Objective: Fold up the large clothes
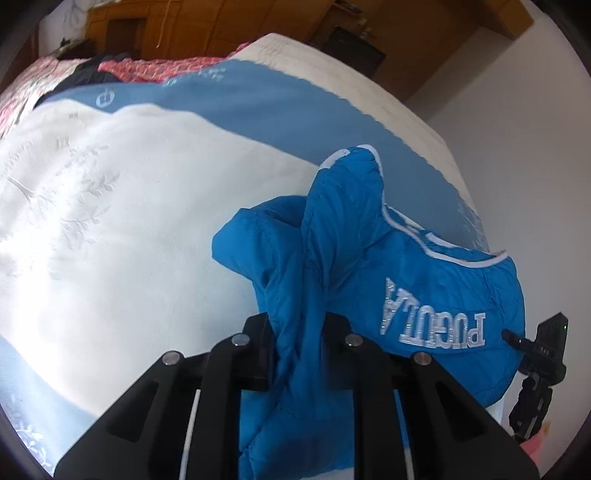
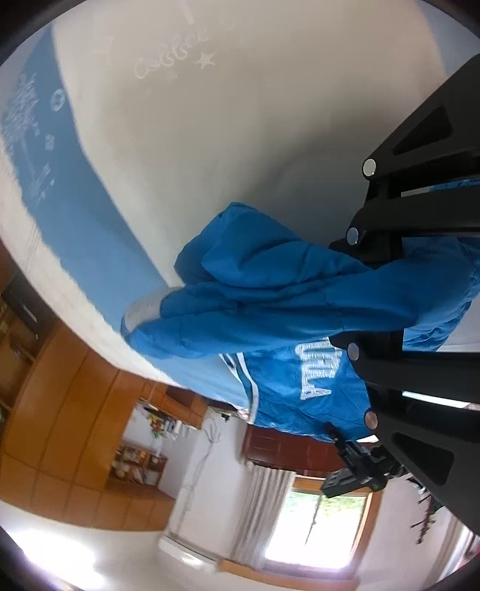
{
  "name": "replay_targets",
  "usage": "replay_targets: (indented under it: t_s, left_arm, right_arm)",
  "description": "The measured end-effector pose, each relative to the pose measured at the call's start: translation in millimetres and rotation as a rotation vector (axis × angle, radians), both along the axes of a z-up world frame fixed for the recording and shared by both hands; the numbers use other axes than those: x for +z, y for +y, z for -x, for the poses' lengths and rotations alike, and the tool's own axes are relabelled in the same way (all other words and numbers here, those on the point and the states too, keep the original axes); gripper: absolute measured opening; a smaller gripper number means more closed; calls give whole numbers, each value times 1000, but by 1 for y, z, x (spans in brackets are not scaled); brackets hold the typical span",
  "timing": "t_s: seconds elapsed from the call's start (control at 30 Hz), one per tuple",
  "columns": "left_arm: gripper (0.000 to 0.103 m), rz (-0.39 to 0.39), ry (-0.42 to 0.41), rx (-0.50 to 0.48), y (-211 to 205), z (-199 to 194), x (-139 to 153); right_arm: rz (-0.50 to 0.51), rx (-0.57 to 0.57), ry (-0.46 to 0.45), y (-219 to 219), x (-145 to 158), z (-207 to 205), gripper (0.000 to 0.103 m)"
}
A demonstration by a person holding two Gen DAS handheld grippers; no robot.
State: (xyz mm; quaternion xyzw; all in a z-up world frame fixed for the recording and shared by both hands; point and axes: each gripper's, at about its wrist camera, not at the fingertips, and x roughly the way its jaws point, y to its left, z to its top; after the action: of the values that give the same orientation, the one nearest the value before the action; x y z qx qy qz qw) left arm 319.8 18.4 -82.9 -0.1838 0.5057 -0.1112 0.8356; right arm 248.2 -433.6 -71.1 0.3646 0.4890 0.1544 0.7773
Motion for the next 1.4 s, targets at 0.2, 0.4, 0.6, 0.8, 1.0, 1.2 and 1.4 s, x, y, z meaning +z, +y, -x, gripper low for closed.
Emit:
replay_targets:
  t_s: [0.2, 0.4, 0.6, 0.8, 1.0, 1.2, 1.4]
  left_arm:
    - [15, -23, -12, -48, 13, 49, 29]
    - [15, -49, 17, -55, 33, 107, 31]
    - [15, -66, 57, -39, 46, 148, 15]
    - [18, -88, 97, -10, 56, 157, -19]
    - [24, -124, 98, -15, 57, 152, -44]
    - [30, -177, 81, -36, 49, 151, -55]
    - [34, -176, 61, -44, 47, 154, -67]
  right_arm:
    - [12, 50, -22, 14, 32, 43, 18]
    - [33, 97, -11, 32, 44, 94, 18]
    - [53, 112, 35, 54, 37, 124, 18]
    - [79, 81, 100, 53, 8, 137, 18]
    - [106, 49, 160, 50, -22, 134, 19]
    - [131, 42, 169, 50, -42, 138, 23]
    - [142, 40, 153, 49, -58, 144, 28]
